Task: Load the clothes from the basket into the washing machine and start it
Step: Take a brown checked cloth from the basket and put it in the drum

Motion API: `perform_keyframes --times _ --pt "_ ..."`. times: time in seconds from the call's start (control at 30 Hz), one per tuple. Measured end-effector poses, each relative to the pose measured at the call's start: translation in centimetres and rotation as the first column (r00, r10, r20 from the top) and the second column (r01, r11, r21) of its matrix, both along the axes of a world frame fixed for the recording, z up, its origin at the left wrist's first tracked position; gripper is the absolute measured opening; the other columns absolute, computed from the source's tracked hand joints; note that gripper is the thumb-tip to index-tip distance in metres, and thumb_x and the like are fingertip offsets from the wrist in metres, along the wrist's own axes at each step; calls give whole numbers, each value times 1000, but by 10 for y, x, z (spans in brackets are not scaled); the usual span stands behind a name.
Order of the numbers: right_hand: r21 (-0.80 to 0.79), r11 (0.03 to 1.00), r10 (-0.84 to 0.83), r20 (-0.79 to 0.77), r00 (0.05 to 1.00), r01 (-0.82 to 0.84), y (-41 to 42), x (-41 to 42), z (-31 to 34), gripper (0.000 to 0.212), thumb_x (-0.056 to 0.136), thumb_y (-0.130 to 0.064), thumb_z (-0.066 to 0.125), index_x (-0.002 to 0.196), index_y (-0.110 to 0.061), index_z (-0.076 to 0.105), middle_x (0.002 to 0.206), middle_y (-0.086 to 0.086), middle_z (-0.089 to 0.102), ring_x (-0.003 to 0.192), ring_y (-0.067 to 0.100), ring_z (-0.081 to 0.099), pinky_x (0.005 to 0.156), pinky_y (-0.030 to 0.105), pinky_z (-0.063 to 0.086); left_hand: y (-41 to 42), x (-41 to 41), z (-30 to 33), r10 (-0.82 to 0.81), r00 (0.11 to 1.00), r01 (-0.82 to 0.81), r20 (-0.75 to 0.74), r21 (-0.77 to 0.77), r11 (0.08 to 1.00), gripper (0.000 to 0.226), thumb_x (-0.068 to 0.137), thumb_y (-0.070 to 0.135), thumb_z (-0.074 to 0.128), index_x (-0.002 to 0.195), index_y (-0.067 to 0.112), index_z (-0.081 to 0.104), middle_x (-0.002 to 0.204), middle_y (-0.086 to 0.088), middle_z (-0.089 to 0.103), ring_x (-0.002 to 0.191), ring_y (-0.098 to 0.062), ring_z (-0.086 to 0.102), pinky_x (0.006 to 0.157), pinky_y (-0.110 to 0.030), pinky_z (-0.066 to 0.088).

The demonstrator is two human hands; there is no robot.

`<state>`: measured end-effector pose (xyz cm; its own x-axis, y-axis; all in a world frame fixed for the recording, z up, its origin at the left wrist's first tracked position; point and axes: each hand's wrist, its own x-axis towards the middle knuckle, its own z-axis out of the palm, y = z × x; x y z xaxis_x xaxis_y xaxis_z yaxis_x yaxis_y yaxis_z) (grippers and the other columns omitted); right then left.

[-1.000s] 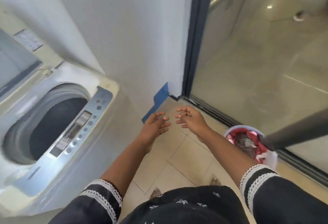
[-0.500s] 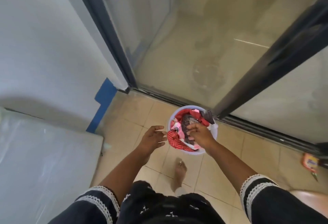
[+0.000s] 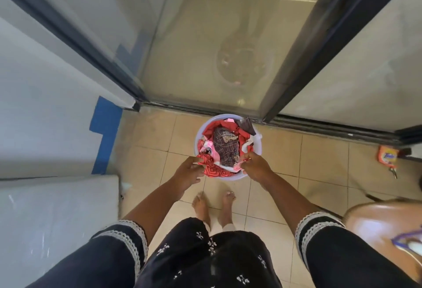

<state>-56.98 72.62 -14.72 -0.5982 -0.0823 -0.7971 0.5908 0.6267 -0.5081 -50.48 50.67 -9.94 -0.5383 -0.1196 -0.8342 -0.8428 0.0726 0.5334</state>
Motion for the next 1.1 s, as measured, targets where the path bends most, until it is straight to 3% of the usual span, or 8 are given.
perform_keyframes --times 0.17,0.33,0.5,0.63,0.73,0.83,0.93,1.1 --pt "-1 1000 21 25 999 -21 10 -11 -24 28 86 -13 58 113 -20 61 109 6 68 94 26 66 67 27 48 29 -20 -34 -224 974 226 44 -75 971 32 95 20 61 126 16 56 111 -8 63 98 -24 61 84 -34 48" --pt "45 998 29 65 997 -32 9 -26 -82 30 87 -15 58 116 -21 61 114 5 65 91 25 63 59 24 41 48 -39 -87 -453 890 455 48 -106 884 39 95 24 60 133 16 52 129 -3 58 110 -21 58 77 -28 43" --pt "51 996 63 83 995 -68 -16 -44 -169 31 89 -11 58 120 -12 61 122 10 64 109 29 60 83 31 47 43 -57 -168 -451 891 453 50 -150 879 40 95 19 61 133 14 51 134 -8 54 108 -19 57 76 -27 45" --pt "95 984 138 100 985 -148 -36 -47 -236 34 90 -11 57 124 -9 60 124 14 62 110 34 60 77 30 44 28 -59 -226 -427 898 439 100 -163 884 38 95 20 62 132 14 52 134 -8 57 116 -22 57 91 -34 49" --pt "97 949 286 138 948 -300 -55 -43 -281 36 92 -15 57 128 -16 59 133 13 59 113 34 59 86 33 49 13 -58 -265 -409 903 424 131 -133 896 42 95 21 62 135 13 51 133 -5 57 117 -20 56 85 -25 45" --pt "112 810 517 328 791 -576 -76 -35 -313 51 94 -12 48 142 -28 47 158 19 18 136 40 39 105 43 46 3 -62 -293 -318 938 336 139 -128 933 41 95 20 61 135 15 53 126 0 59 107 -14 57 70 -16 42" --pt "194 739 516 452 728 -645 -91 -22 -327 60 97 -19 46 154 -25 28 161 15 -17 147 43 10 116 51 30 -7 -63 -313 -296 947 311 127 -121 943 41 94 18 62 134 15 53 126 -3 60 104 -14 57 78 -22 44" --pt "316 833 405 212 890 -454 -90 -10 -309 46 90 -20 59 135 -9 56 145 8 35 128 32 43 106 47 42 -18 -54 -299 -329 937 343 121 -125 931 39 97 17 58 135 15 51 121 3 56 107 -13 54 71 -14 39"
